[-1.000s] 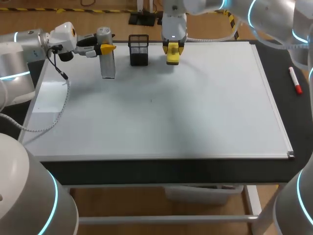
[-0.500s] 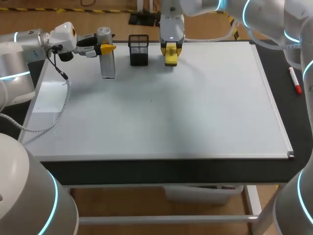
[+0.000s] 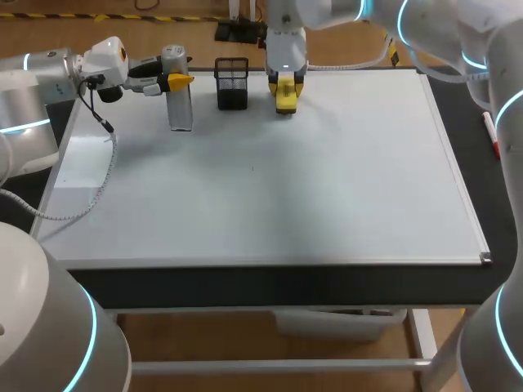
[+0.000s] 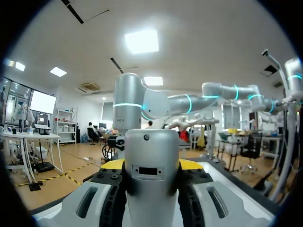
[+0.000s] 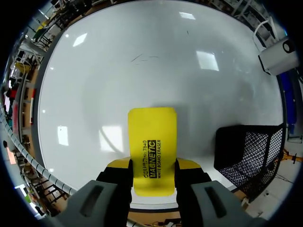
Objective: Pick up the inspection probe, press it on each red-marked spot on the whiteboard one by one, put down the probe, pick up the eraser, and wipe off all the red marks.
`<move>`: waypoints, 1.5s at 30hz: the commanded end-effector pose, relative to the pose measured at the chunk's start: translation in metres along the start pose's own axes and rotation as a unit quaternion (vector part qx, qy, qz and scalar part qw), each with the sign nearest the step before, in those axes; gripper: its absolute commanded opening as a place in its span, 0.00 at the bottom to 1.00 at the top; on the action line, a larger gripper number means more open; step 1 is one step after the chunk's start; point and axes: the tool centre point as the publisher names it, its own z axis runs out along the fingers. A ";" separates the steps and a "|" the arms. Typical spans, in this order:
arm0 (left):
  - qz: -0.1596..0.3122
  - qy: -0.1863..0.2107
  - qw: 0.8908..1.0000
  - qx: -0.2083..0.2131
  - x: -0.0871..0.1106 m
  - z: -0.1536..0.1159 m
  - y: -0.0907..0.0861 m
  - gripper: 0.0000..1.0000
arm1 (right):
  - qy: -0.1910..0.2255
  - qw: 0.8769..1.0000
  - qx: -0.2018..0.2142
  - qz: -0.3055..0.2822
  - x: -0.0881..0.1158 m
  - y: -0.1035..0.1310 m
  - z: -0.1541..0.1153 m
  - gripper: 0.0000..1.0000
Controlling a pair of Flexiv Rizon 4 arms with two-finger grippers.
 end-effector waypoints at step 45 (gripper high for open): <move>0.001 0.000 1.000 0.000 0.000 0.000 -0.001 0.00 | 0.000 1.000 -0.005 0.010 0.005 -0.008 0.017 1.00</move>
